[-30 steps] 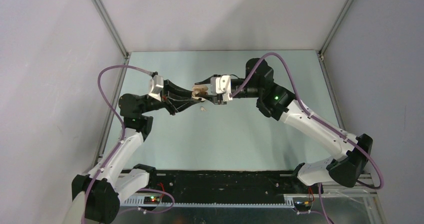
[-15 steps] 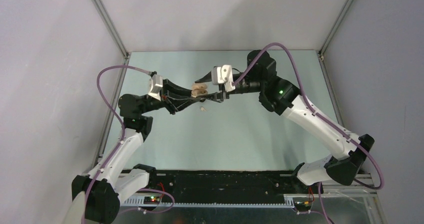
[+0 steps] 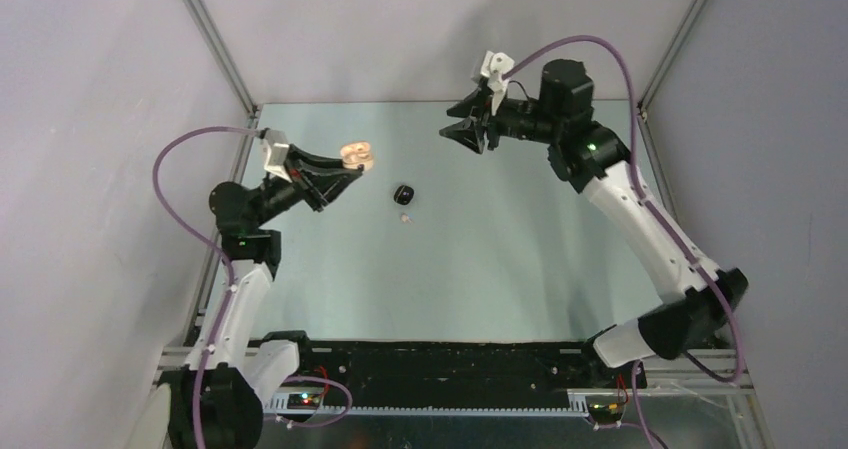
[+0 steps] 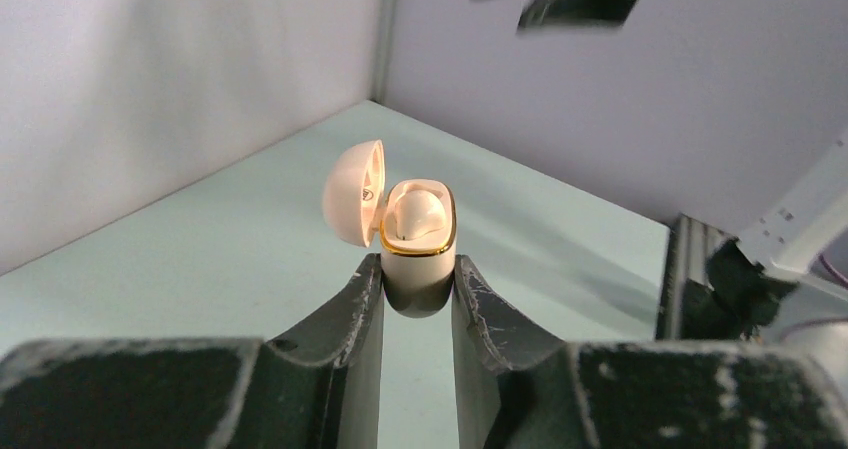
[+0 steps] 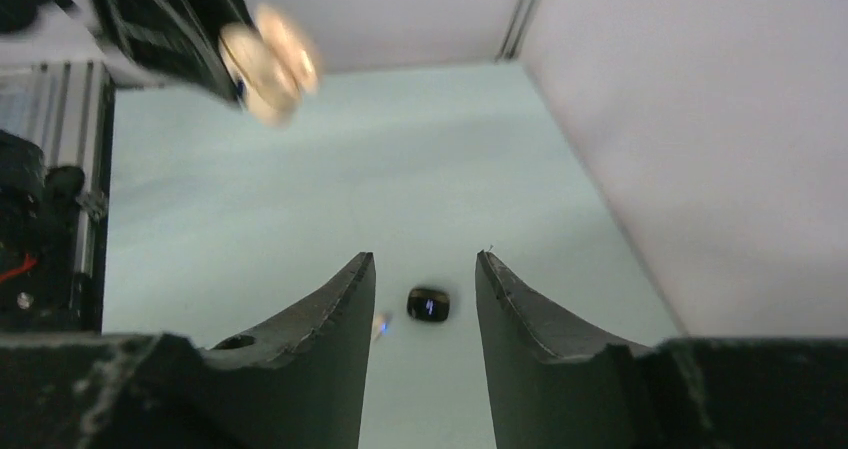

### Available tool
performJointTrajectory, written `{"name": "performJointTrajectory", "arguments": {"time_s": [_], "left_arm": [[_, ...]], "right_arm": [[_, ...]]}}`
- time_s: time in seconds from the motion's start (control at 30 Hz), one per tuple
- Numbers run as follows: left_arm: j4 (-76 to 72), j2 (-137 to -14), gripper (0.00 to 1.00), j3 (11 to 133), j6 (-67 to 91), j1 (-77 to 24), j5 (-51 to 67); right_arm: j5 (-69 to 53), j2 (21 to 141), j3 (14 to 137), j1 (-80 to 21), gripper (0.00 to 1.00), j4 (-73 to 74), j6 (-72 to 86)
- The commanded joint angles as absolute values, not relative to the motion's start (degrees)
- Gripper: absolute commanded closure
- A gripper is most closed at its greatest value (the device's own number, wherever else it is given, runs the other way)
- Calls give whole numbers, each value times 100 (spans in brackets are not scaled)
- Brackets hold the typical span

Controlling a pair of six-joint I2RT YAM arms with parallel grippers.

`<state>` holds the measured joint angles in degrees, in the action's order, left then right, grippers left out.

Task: Insert the wireless bluetooth earbuds into the charging case
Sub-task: Pick up the right earbud from the center of the board.

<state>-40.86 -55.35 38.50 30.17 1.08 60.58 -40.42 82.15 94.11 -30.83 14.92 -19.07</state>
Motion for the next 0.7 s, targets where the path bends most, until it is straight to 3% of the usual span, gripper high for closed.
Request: {"name": "performJointTrajectory", "arguments": {"time_s": [0.0,0.13,0.23,0.33,0.5,0.67], "left_arm": [[-3558,-5089,100,4188,3106,755,5980],[-2989,-4705,100,4169,2901,959,6015],[-2590,-4412,100,4127,2742,962,5920],[-2111,-4234,100,4109,2586,974,5853],[-1757,-4076,100,4153,2535,1008,5804],[-1640,-3977,100,4172,2578,1040,5808]], "right_arm": [[-4489,9022,9392,-2907,56,2631,-2732],[-4586,10341,10594,-2977,60,4429,-3875],[-4513,11749,12320,-3098,60,5814,-4513],[-4281,12777,13892,-3281,54,7095,-5007],[-3892,13357,13709,-3560,44,7042,-5954],[-3565,13645,13419,-3844,45,6605,-6209]]}}
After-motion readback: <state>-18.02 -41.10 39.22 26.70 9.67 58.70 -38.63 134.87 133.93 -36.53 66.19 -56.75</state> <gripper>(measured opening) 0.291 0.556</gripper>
